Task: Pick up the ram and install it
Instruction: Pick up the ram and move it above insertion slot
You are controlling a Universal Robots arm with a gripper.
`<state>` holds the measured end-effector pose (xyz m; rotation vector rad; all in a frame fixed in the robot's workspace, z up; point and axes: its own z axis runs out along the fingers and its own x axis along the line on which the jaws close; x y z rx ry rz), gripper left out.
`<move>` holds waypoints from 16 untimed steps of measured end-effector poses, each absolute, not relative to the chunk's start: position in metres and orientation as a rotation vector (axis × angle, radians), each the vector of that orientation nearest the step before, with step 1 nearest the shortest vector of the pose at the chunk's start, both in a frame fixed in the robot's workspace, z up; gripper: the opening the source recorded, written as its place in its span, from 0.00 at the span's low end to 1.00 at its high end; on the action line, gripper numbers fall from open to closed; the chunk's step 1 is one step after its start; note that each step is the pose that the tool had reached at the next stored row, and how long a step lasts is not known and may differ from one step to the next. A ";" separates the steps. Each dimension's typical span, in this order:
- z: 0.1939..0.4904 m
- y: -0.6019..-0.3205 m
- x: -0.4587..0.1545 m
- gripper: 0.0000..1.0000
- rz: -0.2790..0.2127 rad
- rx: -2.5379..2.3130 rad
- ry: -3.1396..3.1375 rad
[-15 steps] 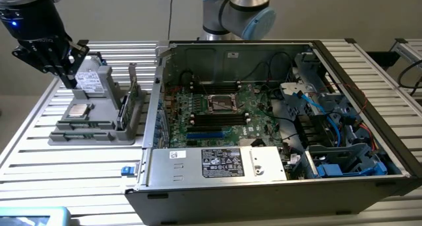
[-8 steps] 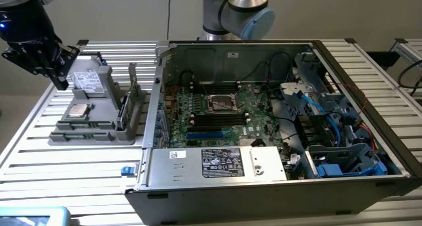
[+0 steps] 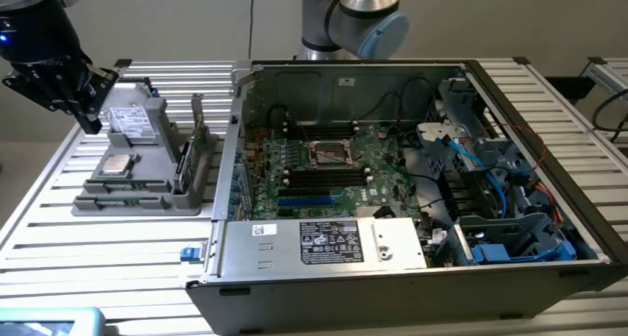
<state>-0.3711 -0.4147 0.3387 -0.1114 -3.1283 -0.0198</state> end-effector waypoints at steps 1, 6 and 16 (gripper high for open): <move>0.339 -0.415 -0.371 0.11 -0.020 -0.111 -3.128; 0.338 -0.415 -0.372 0.11 -0.021 -0.019 -3.130; 0.338 -0.415 -0.372 0.11 -0.022 0.264 -3.119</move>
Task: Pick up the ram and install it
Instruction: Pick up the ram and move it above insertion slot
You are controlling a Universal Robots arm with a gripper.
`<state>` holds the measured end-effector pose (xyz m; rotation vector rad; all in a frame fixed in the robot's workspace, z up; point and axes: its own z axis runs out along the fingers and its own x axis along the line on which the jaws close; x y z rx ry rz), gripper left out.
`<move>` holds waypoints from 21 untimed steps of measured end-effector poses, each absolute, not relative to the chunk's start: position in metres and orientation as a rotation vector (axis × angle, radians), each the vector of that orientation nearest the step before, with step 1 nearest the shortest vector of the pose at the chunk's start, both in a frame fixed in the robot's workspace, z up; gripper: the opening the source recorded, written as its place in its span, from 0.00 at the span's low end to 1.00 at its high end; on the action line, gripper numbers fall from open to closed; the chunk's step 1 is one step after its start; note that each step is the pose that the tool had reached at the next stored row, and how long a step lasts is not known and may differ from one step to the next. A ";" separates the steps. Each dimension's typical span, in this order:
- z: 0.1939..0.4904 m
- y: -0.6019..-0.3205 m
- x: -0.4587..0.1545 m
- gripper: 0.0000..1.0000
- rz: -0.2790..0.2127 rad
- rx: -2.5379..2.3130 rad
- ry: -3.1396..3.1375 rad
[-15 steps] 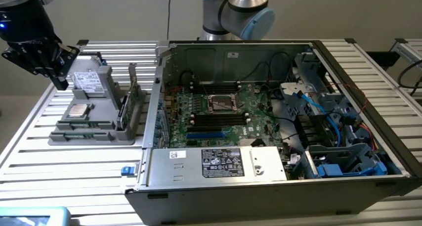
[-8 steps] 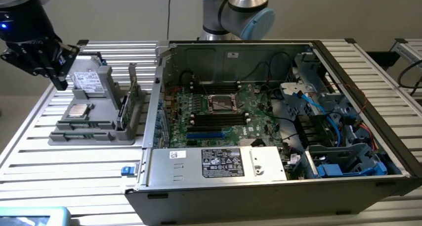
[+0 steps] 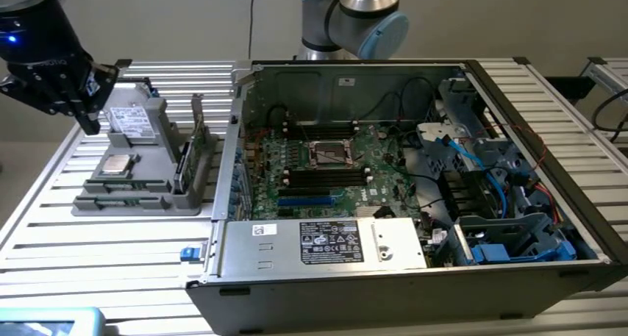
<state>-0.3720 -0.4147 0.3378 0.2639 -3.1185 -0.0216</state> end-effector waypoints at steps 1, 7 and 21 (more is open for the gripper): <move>0.338 -0.415 -0.372 0.11 -0.021 0.292 -3.116; 0.338 -0.415 -0.372 0.11 -0.020 0.464 -3.095; 0.337 -0.415 -0.372 0.11 -0.017 0.852 -3.012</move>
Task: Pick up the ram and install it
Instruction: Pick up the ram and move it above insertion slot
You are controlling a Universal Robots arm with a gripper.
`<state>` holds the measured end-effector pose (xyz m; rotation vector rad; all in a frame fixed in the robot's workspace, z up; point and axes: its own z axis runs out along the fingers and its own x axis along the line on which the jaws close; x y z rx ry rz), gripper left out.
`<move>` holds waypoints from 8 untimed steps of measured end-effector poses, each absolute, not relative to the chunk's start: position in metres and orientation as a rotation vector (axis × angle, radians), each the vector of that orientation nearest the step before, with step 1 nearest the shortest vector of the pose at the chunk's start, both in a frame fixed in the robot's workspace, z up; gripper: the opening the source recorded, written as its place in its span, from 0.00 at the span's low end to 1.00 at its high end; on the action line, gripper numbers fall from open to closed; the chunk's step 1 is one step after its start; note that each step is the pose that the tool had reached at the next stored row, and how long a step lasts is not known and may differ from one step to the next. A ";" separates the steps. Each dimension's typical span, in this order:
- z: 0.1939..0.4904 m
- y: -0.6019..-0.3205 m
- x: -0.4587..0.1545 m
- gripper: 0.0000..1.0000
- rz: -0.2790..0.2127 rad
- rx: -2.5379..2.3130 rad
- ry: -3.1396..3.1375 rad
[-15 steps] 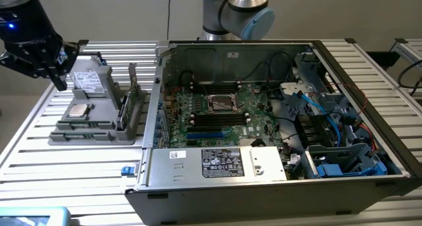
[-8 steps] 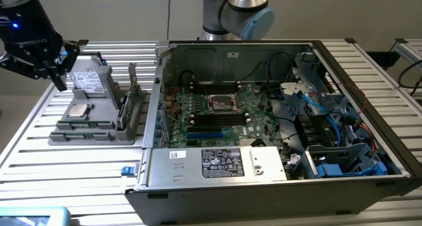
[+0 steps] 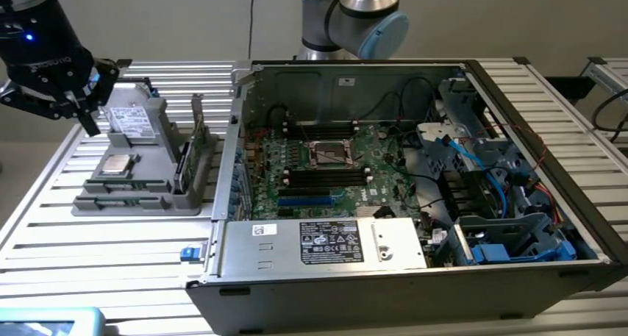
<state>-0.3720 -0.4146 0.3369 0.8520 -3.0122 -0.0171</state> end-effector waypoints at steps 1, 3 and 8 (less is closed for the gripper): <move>0.337 -0.415 -0.372 0.11 -0.017 0.879 -3.004; 0.337 -0.415 -0.372 0.11 -0.016 0.934 -2.988; 0.336 -0.415 -0.372 0.11 -0.015 1.068 -2.943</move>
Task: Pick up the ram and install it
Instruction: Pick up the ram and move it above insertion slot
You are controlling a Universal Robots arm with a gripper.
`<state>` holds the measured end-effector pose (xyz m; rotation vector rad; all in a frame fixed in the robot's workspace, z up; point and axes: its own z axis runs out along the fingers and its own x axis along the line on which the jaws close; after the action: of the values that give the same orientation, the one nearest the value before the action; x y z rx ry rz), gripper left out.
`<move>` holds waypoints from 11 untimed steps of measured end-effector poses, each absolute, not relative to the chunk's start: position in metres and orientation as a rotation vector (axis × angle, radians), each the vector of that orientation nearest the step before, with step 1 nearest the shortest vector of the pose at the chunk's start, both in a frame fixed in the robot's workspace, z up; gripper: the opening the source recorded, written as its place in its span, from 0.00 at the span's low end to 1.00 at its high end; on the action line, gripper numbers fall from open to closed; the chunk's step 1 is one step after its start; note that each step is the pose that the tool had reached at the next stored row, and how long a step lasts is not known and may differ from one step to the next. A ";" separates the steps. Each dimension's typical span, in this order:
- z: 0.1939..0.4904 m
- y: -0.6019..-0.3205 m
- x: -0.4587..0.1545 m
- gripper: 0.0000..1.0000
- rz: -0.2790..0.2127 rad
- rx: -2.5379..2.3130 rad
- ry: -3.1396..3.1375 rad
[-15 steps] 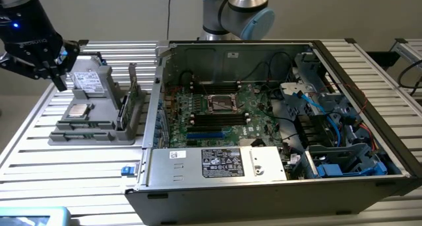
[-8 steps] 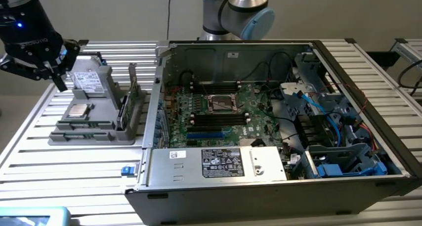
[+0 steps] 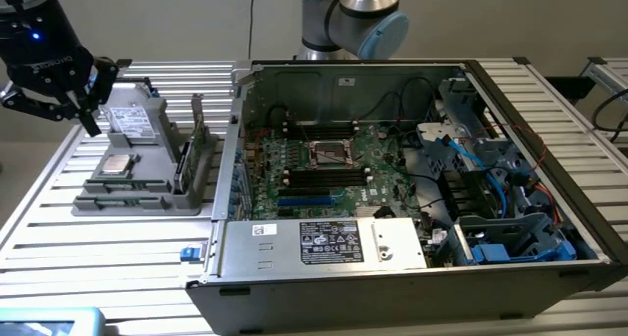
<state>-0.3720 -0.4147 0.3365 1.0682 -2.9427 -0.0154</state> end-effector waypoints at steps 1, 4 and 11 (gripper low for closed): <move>0.336 -0.415 -0.372 0.11 -0.015 1.095 -2.933; 0.336 -0.415 -0.372 0.11 -0.014 1.176 -2.902; 0.336 -0.415 -0.372 0.11 -0.010 1.359 -2.825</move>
<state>-0.3719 -0.4146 0.3359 1.3595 -2.8253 -0.0103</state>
